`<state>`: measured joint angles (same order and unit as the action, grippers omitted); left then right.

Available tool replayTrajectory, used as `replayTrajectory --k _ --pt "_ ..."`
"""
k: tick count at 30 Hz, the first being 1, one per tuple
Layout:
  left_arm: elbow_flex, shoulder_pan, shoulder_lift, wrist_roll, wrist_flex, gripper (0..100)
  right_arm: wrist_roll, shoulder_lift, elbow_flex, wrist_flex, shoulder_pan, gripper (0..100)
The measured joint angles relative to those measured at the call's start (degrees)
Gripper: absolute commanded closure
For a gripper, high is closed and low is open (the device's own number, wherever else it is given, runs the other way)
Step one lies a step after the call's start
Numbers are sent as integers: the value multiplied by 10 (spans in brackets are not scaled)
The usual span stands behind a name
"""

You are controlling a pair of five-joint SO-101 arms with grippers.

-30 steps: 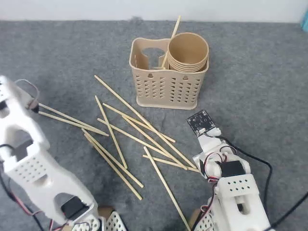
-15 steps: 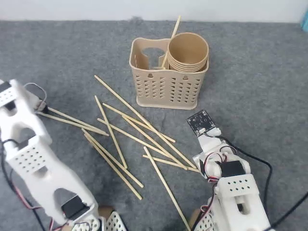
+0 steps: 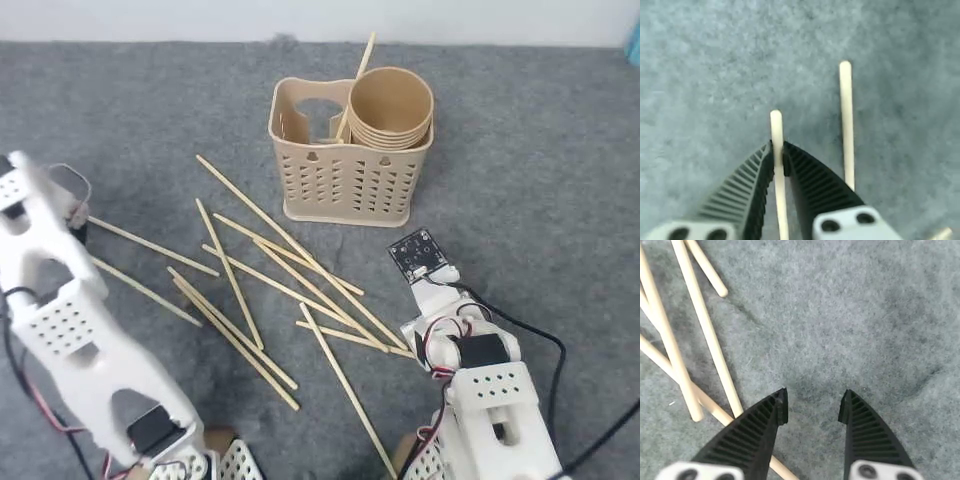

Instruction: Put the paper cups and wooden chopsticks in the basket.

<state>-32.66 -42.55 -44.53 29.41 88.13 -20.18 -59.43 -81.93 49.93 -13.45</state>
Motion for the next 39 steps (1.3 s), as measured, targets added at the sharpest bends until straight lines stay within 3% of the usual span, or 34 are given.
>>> replayTrajectory --k 10,15,21,25,31,39 --pt "-4 -78 170 -16 26 987 0 0 0 13 -10 816" --pt "-4 -157 244 -44 6 987 0 0 17 61 -86 816" --pt "-4 -280 274 -45 -71 987 -2 0 189 175 -203 816" --pt "-4 -345 274 -45 -143 987 -2 0 287 187 -295 816" --pt "-4 -406 274 -45 -233 987 45 84 307 60 -388 816" --pt "-4 -436 274 -45 -315 987 65 375 404 -199 -440 815"
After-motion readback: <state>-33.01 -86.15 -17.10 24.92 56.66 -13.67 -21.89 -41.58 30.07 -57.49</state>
